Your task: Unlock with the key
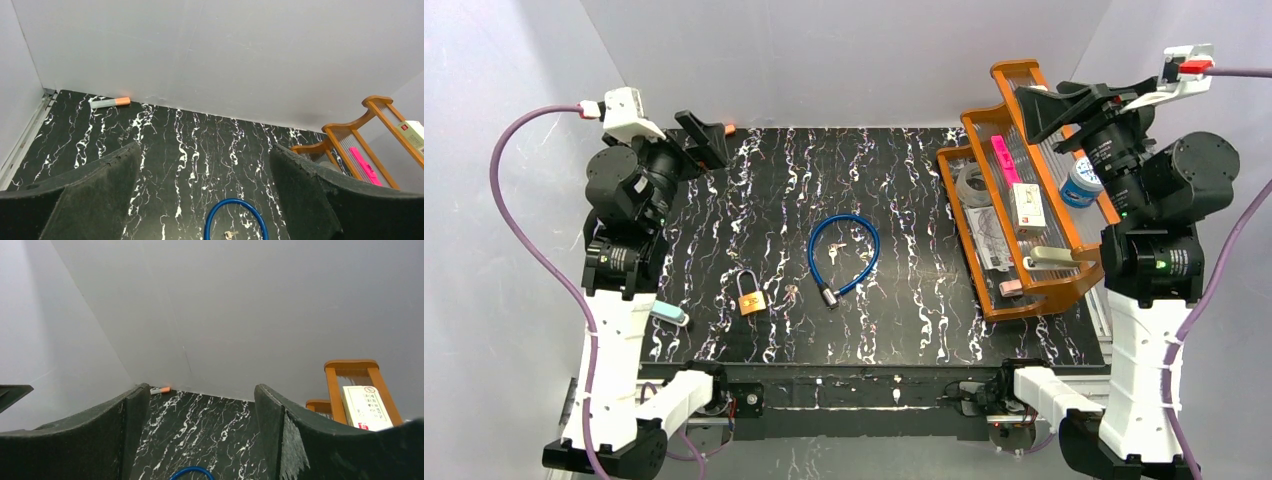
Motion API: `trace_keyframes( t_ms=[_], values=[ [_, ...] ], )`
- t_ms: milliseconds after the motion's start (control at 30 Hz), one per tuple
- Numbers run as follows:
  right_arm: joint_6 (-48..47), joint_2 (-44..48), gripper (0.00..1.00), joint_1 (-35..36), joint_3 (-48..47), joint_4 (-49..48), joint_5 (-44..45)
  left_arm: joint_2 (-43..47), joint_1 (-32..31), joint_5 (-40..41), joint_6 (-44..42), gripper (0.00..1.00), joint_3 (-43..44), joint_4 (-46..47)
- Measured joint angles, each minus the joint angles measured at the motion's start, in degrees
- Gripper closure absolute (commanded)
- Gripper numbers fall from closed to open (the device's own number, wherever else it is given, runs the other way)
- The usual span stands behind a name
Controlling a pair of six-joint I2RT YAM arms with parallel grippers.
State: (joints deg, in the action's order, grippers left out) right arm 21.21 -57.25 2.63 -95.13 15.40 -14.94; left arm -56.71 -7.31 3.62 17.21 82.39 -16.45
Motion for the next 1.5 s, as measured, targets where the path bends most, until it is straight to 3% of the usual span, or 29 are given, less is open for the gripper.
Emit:
trace_keyframes(
  t_ms=[167, 333, 500, 567, 867, 1000, 1167, 1500],
  values=[
    [1.1, -3.9, 0.27, 0.0, -2.7, 3.9, -1.1, 2.0, 0.0, -1.6, 1.0, 0.02, -4.6, 2.2],
    [5.7, -9.9, 0.31, 0.0, -5.0, 7.7, -7.3, 4.3, 0.0, -5.8, 4.9, 0.02, -14.7, 6.3],
    [10.7, -13.3, 0.31, 1.6, -1.0, 7.2, -14.7, 3.6, 0.0, -10.4, 9.1, 0.02, -22.2, 8.3],
    [11.4, -13.5, 0.31, 5.3, 0.7, 7.6, -14.6, 3.5, 0.0, -11.6, 10.7, 0.02, -24.3, 9.0],
    [6.6, -19.1, 0.30, 38.1, 1.3, 8.2, -2.6, 3.5, 0.0, -11.3, 14.8, 0.03, -28.1, 9.0],
    [4.7, -22.8, 0.29, 47.9, 7.5, 5.6, 5.7, 3.6, 0.0, -8.5, 15.0, 0.02, -29.0, 6.4],
    [4.3, -27.8, 0.38, 52.8, 17.6, 5.2, 16.2, 4.1, 0.0, -6.5, 14.8, 0.03, -31.5, 4.0],
    [4.6, -42.1, 0.47, 58.0, 19.5, 6.9, 20.0, 1.9, 0.0, -1.9, 13.5, 0.10, -33.7, -0.5]
  ],
)
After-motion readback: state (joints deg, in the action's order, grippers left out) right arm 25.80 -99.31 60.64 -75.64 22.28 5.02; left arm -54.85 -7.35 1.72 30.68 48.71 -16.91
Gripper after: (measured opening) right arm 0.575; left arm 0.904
